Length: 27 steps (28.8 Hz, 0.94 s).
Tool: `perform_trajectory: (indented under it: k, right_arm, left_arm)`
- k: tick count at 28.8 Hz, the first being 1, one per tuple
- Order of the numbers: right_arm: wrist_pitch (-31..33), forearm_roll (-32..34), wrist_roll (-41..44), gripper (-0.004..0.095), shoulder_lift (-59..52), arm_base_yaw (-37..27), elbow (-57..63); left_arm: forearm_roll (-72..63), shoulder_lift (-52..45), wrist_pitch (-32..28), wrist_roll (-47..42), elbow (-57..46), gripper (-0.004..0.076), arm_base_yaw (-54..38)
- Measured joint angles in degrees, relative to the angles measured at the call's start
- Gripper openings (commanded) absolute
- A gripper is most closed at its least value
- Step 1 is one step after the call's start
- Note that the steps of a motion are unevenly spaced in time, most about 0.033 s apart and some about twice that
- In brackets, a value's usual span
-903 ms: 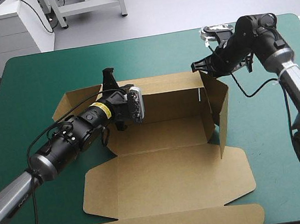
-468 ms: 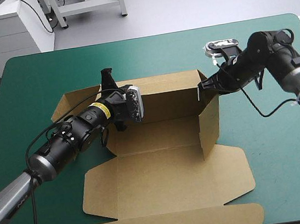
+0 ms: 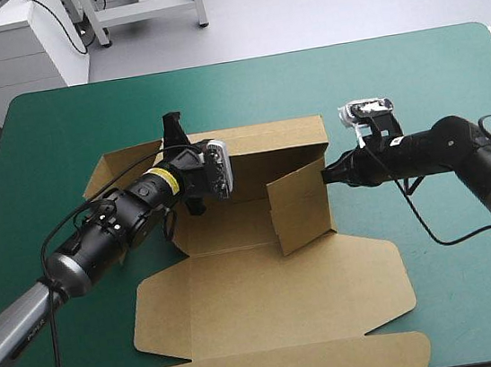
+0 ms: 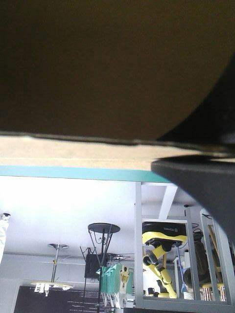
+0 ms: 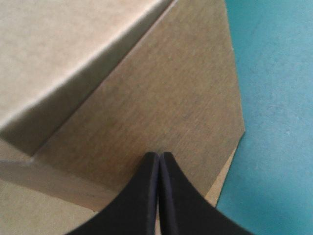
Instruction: Fold the box
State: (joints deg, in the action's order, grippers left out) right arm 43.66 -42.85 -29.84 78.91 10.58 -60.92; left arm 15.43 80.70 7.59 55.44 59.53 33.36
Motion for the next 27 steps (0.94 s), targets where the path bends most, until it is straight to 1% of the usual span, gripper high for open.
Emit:
perform_trajectory:
  k: [2, 4, 7, 10, 16, 18, 23, 27]
  right_arm:
    - [-2.43, -4.20, -4.60, -0.0014, -0.42, 0.45, 2.45]
    - [-4.86, -6.79, -7.65, -0.0014, -0.67, 1.50, 3.88]
    - [-9.73, -8.25, -9.86, -0.0014, -0.73, 4.66, 5.00]
    - [-12.61, -8.49, -10.57, -0.0014, -0.73, 7.84, 5.25]
    - [-12.98, -9.43, -12.13, -0.0014, -0.73, 13.71, 5.25]
    - [-13.35, -9.76, -12.29, -0.0014, -0.73, 14.77, 5.25]
    - [-13.80, -10.09, -12.29, -0.0014, -0.73, 15.11, 5.25]
    - [-12.27, -10.13, -12.56, -0.0011, -0.73, 15.11, 5.25]
  left_arm:
    - [0.00, 0.00, 0.09, 0.00, 0.00, -0.0008, 0.00]
    - [0.00, 0.00, 0.21, 0.00, 0.06, -0.0008, 0.00]
    - [0.04, 0.00, 0.47, -0.20, 0.06, -0.0008, -0.12]
    - [0.07, -0.01, 0.80, -0.25, 0.13, -0.0008, -0.12]
    - [0.18, -0.06, 1.12, -0.43, 0.17, -0.0008, -0.12]
    - [0.18, -0.06, 1.18, -0.43, 0.17, -0.0008, -0.12]
    - [0.18, -0.06, 1.17, -0.43, 0.17, -0.0008, -0.12]
    - [0.25, -0.06, 1.23, -0.43, 0.17, -0.0008, -0.12]
